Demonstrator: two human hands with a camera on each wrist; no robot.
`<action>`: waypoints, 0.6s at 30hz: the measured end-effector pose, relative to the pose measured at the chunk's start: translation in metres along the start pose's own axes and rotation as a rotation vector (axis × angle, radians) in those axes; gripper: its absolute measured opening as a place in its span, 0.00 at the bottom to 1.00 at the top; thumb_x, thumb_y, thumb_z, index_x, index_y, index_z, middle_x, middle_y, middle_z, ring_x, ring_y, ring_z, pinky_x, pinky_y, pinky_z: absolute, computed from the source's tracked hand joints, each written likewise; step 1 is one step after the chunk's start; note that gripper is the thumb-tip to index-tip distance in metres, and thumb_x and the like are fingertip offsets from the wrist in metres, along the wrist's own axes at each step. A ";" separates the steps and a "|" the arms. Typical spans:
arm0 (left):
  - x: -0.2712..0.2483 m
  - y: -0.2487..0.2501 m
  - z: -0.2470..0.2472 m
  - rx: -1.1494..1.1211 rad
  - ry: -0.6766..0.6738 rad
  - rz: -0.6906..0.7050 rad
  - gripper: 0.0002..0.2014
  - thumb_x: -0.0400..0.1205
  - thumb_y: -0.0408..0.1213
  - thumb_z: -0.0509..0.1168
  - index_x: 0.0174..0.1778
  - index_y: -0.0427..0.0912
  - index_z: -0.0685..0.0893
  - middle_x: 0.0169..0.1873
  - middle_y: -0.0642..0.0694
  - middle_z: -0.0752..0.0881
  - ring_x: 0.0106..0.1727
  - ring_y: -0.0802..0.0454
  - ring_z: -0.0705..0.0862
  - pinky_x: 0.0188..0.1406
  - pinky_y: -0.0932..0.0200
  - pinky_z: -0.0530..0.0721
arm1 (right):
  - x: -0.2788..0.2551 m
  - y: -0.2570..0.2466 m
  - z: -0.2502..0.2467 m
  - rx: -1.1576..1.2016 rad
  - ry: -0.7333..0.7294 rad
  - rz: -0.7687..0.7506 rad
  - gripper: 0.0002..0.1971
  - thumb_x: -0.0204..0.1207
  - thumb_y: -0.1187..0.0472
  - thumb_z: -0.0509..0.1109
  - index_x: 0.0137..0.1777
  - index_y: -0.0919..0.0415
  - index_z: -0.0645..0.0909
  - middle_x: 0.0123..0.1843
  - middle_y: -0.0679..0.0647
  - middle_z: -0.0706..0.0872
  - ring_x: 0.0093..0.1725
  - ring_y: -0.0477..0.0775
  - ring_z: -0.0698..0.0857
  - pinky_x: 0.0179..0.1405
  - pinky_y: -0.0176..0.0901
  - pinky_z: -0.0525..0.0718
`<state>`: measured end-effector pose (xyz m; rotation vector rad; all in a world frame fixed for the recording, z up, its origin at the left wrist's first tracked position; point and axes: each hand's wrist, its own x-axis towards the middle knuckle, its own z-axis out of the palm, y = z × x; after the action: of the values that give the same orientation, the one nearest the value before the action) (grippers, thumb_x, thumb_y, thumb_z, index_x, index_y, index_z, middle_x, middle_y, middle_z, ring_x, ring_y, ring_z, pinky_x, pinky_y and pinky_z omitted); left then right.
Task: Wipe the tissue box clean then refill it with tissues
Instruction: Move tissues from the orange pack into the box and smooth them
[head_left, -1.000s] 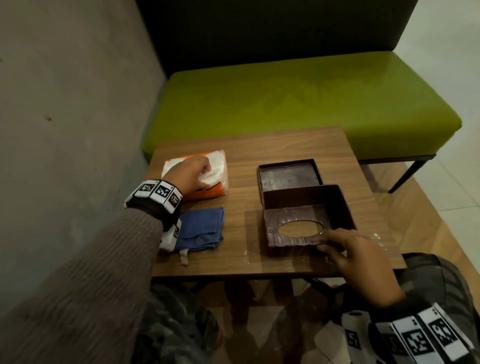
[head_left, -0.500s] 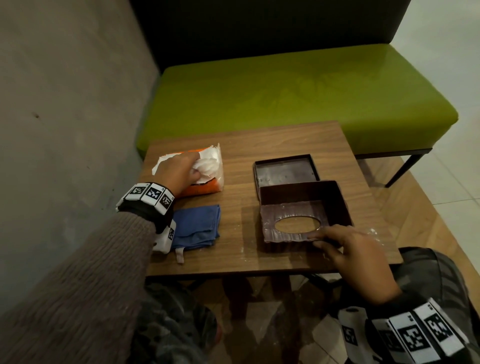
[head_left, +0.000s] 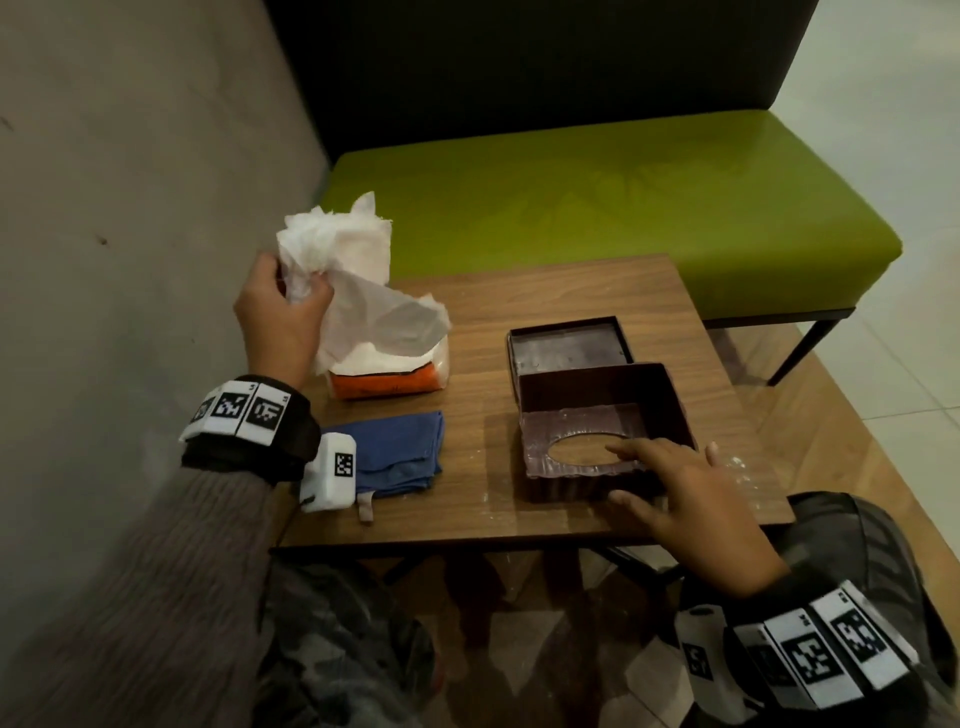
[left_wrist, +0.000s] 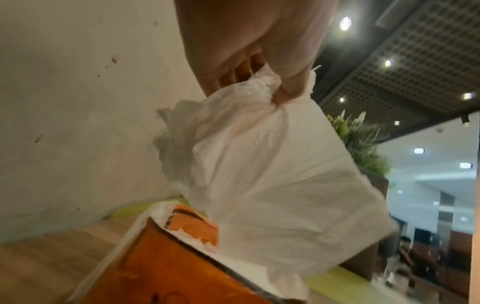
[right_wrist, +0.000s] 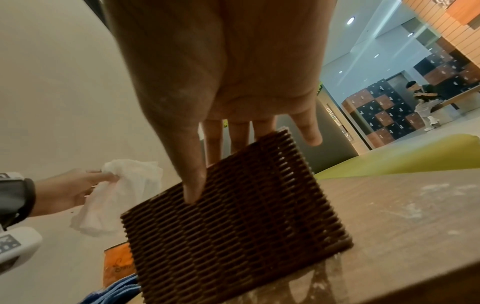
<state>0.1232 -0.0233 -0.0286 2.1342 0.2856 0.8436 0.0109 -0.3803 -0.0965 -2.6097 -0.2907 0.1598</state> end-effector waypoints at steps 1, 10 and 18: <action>-0.003 0.004 -0.005 -0.034 0.002 -0.031 0.11 0.74 0.37 0.69 0.47 0.35 0.80 0.39 0.44 0.80 0.39 0.53 0.76 0.32 0.66 0.72 | -0.001 -0.003 -0.002 -0.022 -0.008 0.015 0.24 0.75 0.48 0.71 0.71 0.41 0.72 0.64 0.41 0.78 0.68 0.46 0.74 0.79 0.63 0.53; -0.068 0.056 -0.034 -0.470 -0.167 -0.455 0.08 0.81 0.33 0.61 0.53 0.42 0.82 0.42 0.49 0.86 0.41 0.54 0.84 0.37 0.58 0.82 | -0.020 -0.070 -0.018 0.507 0.175 -0.178 0.31 0.72 0.33 0.65 0.73 0.43 0.68 0.66 0.35 0.74 0.67 0.30 0.72 0.63 0.27 0.73; -0.154 0.078 -0.033 -0.793 -0.502 -0.905 0.12 0.79 0.39 0.63 0.52 0.35 0.86 0.47 0.35 0.90 0.45 0.44 0.90 0.53 0.44 0.85 | -0.016 -0.101 0.004 1.252 -0.145 0.050 0.26 0.76 0.47 0.71 0.70 0.58 0.76 0.65 0.54 0.86 0.61 0.51 0.87 0.61 0.47 0.85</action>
<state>-0.0208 -0.1251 -0.0274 1.1871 0.4896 -0.1280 -0.0234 -0.2968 -0.0489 -1.3637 -0.1018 0.3941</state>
